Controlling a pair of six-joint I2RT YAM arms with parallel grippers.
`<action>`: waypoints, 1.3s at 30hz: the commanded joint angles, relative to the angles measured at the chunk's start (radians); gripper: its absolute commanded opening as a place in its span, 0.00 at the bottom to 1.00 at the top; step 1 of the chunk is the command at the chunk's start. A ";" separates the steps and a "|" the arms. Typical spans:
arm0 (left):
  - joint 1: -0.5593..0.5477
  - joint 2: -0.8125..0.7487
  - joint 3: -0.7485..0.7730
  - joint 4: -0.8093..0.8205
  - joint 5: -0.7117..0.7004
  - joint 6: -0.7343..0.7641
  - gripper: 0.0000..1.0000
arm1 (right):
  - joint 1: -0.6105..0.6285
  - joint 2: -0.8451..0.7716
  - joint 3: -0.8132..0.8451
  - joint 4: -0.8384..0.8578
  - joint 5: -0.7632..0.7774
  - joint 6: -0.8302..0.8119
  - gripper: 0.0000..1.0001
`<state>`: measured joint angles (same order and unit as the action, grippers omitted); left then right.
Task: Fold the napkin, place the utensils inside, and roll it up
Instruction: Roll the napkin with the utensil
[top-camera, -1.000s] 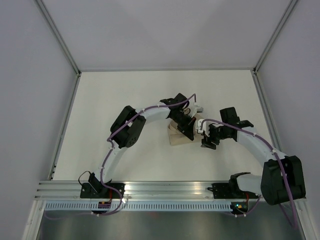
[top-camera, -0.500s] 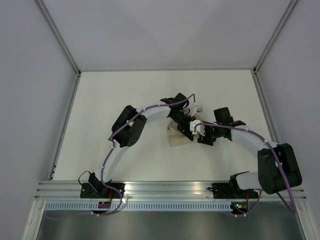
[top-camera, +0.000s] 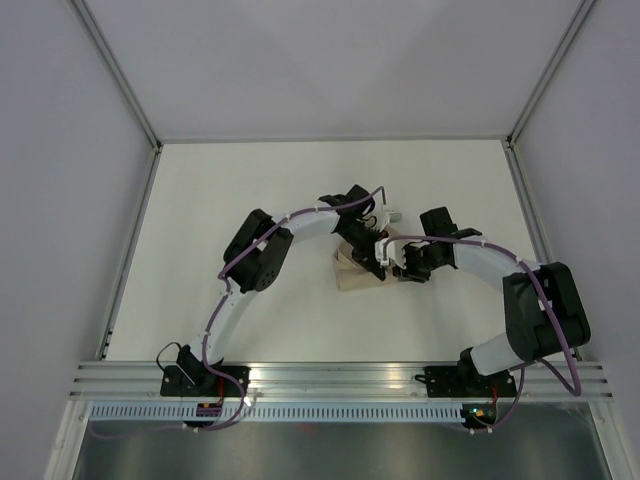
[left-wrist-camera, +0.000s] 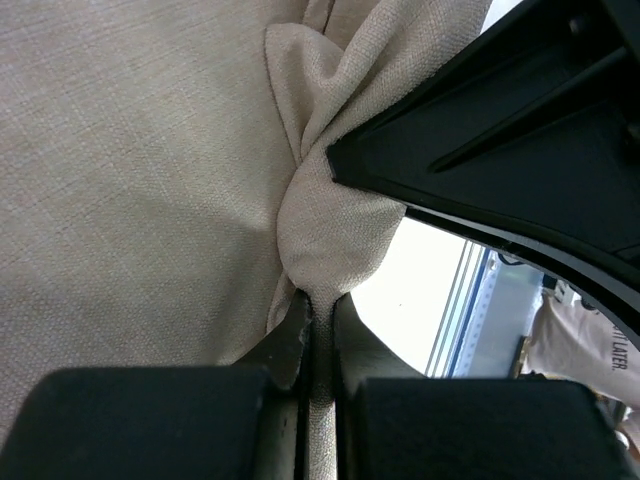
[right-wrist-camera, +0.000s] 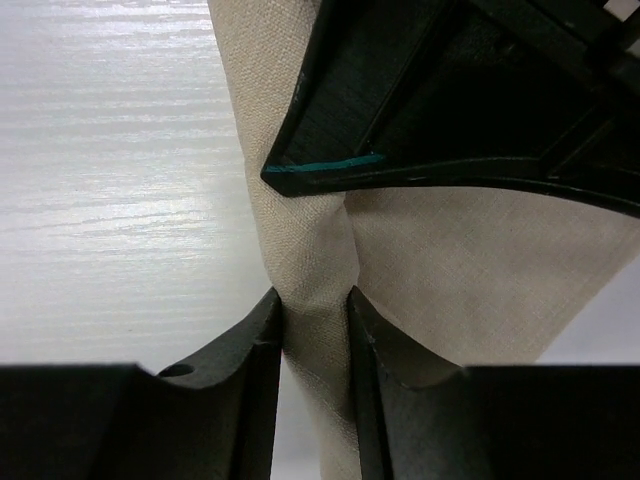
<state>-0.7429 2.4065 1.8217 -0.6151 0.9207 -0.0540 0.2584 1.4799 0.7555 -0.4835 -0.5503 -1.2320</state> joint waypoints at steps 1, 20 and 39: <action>0.008 0.068 -0.009 -0.100 -0.099 -0.061 0.04 | -0.007 0.078 0.085 -0.110 0.001 -0.021 0.26; 0.089 -0.081 -0.162 0.311 -0.063 -0.418 0.30 | -0.051 0.508 0.465 -0.471 0.000 0.031 0.09; 0.116 -0.681 -0.774 0.948 -0.630 -0.383 0.41 | -0.061 0.632 0.584 -0.506 0.016 0.118 0.07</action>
<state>-0.6037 1.8336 1.1240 0.1757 0.5232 -0.5541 0.1986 2.0266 1.3594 -1.0843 -0.6617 -1.1122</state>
